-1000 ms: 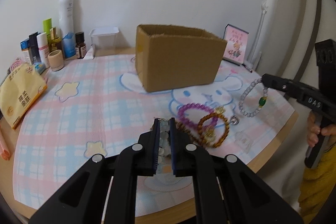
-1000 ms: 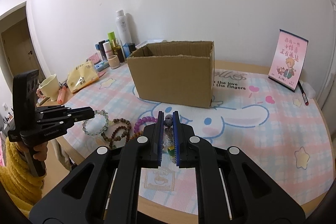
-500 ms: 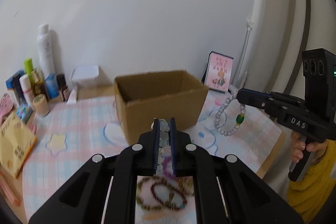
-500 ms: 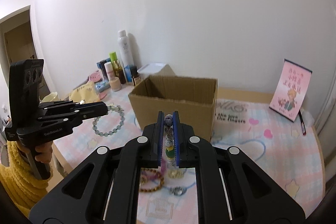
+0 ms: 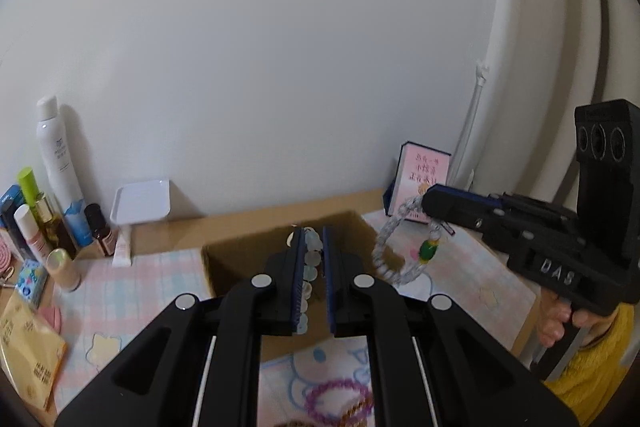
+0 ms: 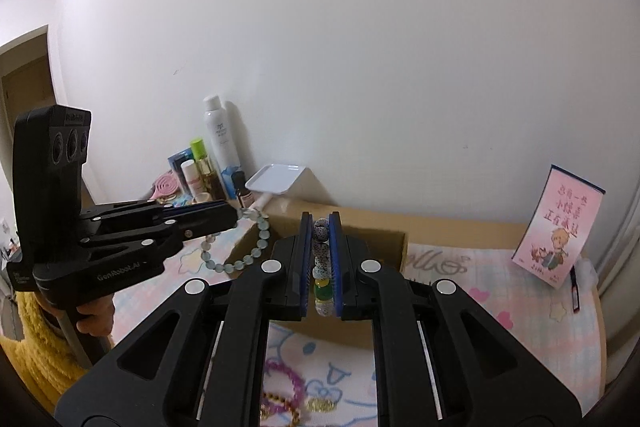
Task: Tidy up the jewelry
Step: 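Lift both held bracelets and carry them over the cardboard box, then lower both bracelets into the box and open both grippers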
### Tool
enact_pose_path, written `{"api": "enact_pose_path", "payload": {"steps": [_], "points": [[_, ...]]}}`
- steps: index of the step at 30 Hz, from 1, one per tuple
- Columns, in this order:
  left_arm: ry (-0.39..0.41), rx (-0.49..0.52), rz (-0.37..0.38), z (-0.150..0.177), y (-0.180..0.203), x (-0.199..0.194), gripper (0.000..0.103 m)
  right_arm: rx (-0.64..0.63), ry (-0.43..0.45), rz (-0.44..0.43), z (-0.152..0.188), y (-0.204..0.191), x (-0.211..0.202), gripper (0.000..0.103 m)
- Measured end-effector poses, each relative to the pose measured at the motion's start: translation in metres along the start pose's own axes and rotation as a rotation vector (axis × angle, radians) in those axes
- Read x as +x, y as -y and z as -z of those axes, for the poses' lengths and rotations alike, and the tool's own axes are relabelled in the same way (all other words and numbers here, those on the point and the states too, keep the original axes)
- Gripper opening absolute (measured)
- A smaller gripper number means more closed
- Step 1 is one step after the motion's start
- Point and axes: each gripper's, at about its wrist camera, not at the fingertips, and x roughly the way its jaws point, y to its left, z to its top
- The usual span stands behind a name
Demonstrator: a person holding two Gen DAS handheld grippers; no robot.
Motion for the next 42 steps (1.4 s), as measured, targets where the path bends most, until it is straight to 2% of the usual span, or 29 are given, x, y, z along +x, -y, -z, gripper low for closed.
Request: {"api": "enact_pose_path", "payload": {"steps": [6, 10, 13, 18, 20, 36, 42], "points": [[-0.095, -0.027, -0.014, -0.010, -0.010, 0.040, 0.009, 0.038, -0.123, -0.001, -0.006, 0.014, 0.043, 0.008], [-0.184, -0.058, -0.023, -0.003, -0.021, 0.067, 0.009, 0.065, -0.214, -0.002, 0.003, 0.024, 0.070, 0.008], [-0.234, -0.075, 0.009, 0.004, -0.026, 0.082, 0.009, 0.083, -0.262, -0.006, 0.011, 0.029, 0.085, 0.008], [-0.285, -0.050, -0.031, 0.017, -0.028, 0.096, 0.009, 0.091, -0.313, -0.021, 0.022, 0.029, 0.102, 0.008], [-0.270, -0.026, -0.055, 0.020, -0.028, 0.101, 0.009, 0.084, -0.324, -0.023, 0.024, 0.027, 0.106, 0.008], [-0.302, 0.038, -0.130, 0.028, -0.026, 0.109, 0.009, 0.082, -0.381, 0.006, 0.039, 0.028, 0.120, 0.008], [-0.288, 0.021, -0.149, 0.030, -0.031, 0.106, 0.009, 0.087, -0.374, 0.016, 0.038, 0.030, 0.115, 0.010]]}}
